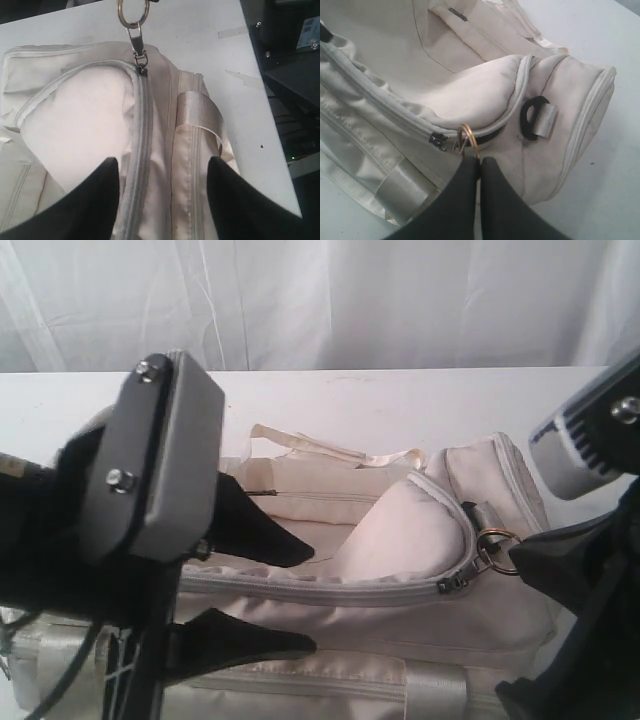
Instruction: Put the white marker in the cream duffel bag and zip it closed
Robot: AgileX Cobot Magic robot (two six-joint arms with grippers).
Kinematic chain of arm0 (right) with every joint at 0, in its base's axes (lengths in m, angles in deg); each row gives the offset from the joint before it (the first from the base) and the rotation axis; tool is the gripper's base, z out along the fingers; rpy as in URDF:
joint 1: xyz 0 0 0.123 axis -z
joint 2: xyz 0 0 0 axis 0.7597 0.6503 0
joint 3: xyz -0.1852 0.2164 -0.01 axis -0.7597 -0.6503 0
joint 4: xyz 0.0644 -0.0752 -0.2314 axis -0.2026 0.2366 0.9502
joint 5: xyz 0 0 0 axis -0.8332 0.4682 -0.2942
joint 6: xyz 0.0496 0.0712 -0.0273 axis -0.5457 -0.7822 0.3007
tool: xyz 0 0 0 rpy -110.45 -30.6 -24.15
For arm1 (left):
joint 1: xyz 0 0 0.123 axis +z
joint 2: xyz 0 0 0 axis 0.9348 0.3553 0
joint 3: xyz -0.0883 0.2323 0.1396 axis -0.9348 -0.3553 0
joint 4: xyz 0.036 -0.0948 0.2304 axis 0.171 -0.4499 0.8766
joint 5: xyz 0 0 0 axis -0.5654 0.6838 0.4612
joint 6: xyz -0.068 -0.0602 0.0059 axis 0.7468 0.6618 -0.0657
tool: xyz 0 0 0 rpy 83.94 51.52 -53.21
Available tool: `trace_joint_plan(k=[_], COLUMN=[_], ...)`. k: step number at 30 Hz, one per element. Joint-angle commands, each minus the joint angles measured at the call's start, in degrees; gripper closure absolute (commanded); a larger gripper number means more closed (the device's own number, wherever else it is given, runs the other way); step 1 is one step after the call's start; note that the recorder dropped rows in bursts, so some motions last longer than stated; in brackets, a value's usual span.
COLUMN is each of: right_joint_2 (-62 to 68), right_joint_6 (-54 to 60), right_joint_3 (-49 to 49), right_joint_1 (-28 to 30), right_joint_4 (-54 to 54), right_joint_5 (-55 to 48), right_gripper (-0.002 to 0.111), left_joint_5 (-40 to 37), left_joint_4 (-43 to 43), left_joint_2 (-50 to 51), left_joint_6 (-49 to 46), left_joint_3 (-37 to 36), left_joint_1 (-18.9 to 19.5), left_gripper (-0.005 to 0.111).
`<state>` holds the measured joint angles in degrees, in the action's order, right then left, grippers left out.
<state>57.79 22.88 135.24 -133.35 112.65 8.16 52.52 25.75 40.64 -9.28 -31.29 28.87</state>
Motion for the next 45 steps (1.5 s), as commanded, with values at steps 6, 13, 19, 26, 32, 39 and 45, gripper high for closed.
trace_joint_plan(k=[6,13,19,26,32,39,45], right_joint_2=[-0.57,-0.57,-0.57,-0.57,-0.57,-0.57,-0.44], right_joint_6=[-0.01,-0.01,-0.01,-0.01,-0.01,-2.13,-4.49], right_joint_3=[-0.14,-0.14,-0.14,-0.14,-0.14,-2.51,-4.12], right_joint_1=[0.56,0.56,0.56,0.56,0.56,0.8,3.97], right_joint_4=[1.51,1.41,3.43,4.74,5.66,8.02,13.37], right_joint_5=[-0.31,-0.31,-0.31,-0.31,-0.31,-0.31,-0.31], right_gripper=[0.108,0.108,0.108,0.108,0.108,0.108,0.108], left_joint_5=[10.68,16.21,13.19,9.1,0.96,0.73,0.4], left_joint_4=[-1.53,-1.65,-1.65,11.58,32.28,38.13,38.14], left_joint_2=[6.05,10.43,9.74,3.06,2.49,1.25,1.11], left_joint_6=[-0.35,1.04,1.04,11.58,31.61,34.97,34.97], left_joint_3=[0.27,0.27,0.27,0.27,0.27,0.27,0.27], left_joint_1=[-6.5,-7.95,-7.95,-7.62,-3.78,-1.43,-1.43], left_gripper=[0.05,0.08,0.107,0.107,0.107,0.107,0.107])
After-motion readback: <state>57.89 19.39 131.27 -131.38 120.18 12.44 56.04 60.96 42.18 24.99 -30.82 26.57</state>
